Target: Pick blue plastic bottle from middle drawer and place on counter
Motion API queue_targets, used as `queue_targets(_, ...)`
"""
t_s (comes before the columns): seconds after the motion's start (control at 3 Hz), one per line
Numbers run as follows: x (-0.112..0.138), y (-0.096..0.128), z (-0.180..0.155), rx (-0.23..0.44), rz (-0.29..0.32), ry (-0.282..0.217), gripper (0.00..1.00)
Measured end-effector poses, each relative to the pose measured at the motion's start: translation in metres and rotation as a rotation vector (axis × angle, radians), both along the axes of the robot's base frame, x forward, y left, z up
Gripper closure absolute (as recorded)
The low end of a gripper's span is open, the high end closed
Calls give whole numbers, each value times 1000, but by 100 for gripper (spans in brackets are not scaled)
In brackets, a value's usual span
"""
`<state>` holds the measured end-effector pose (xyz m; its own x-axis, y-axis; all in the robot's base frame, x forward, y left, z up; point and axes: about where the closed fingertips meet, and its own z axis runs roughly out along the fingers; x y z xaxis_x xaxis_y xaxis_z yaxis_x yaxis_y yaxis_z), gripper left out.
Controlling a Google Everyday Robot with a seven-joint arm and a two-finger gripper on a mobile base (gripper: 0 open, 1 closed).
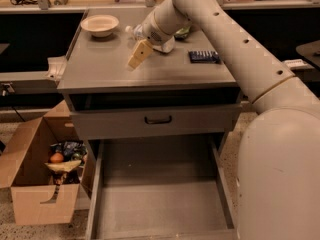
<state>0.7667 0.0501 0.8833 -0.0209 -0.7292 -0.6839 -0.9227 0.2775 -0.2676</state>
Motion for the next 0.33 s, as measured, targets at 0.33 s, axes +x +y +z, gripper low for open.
queue_targets(0.33, 0, 0, 0, 0, 0, 0, 0)
